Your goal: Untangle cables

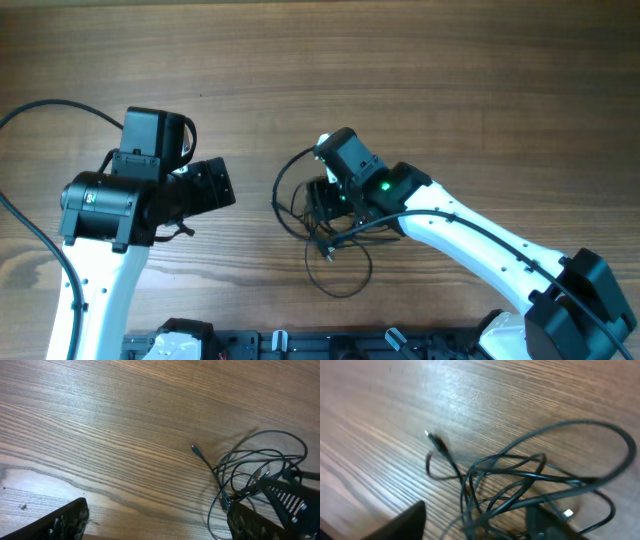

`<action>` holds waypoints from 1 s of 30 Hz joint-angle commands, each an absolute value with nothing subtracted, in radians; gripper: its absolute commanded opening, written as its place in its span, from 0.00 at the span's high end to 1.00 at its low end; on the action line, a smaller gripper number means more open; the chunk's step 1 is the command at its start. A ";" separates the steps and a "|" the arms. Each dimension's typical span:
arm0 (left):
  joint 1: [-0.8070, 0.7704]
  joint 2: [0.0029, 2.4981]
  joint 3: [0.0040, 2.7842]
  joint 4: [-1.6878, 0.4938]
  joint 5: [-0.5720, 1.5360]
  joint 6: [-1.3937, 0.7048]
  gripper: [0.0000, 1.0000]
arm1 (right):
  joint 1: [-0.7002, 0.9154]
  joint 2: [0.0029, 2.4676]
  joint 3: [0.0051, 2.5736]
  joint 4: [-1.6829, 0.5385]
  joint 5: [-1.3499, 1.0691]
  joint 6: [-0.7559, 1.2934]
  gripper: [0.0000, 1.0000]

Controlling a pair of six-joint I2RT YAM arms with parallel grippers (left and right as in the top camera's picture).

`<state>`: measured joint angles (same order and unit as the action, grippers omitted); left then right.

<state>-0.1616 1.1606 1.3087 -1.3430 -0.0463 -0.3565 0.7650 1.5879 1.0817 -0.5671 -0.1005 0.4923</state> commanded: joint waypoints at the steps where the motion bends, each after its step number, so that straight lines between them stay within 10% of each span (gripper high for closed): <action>1: -0.157 1.165 1.308 -1.343 -0.035 -0.345 0.09 | 0.766 1.610 1.071 -0.562 -0.113 0.723 0.46; 14: -0.157 1.165 1.308 -1.343 -0.035 -0.345 0.10 | 0.766 1.670 1.066 -0.562 -0.131 0.732 0.96; 30: -0.157 1.165 1.308 -1.343 -0.035 -0.345 0.09 | 0.680 1.638 1.999 -0.984 -0.284 0.095 0.96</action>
<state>-0.1616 1.1606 1.3083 -1.3430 -0.0425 -0.3565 0.6788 1.6638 1.8221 -0.9089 -0.3206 0.2199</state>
